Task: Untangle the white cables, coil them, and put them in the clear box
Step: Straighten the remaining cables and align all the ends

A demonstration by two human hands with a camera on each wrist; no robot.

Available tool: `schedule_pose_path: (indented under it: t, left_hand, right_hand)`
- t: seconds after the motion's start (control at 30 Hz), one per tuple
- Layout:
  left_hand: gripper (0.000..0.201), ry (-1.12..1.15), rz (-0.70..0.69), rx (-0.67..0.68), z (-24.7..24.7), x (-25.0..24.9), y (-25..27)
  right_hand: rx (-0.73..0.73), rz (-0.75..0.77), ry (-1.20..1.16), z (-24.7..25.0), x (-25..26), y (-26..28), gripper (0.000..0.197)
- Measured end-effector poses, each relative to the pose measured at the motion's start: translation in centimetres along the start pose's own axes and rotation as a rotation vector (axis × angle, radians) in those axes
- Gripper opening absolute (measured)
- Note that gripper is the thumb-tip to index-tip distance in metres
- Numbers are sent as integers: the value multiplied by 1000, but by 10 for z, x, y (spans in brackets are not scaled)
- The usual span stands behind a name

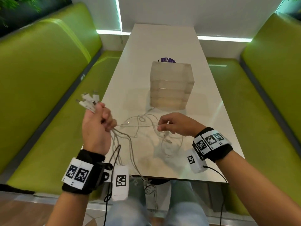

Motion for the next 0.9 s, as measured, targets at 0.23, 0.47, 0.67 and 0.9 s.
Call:
schedule_pose_path:
  t: [0.23, 0.47, 0.67, 0.9]
  left_hand:
    - [27, -371, 54, -2, 10, 18, 2]
    - [35, -533, 175, 244, -27, 62, 31]
    - [13, -611, 42, 226, -33, 47, 26]
    - [3, -423, -169, -54, -11, 2, -1]
  right_hand:
    - [-5, -7, -140, 2, -5, 10, 19]
    - [-97, 210, -200, 1, 37, 10, 27]
    - [-66, 119, -37, 9, 25, 12, 13]
    - [-115, -77, 143, 7, -38, 7, 17]
Point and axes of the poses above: each hand's wrist, its own y-axis away from the middle knuckle, its own z-axis out of the back of the hand, x = y × z, the point moved 1 cm from there along -y, towards the middle knuckle, and after that the axes turned 11 degrees about y, right-handed, at the moved point
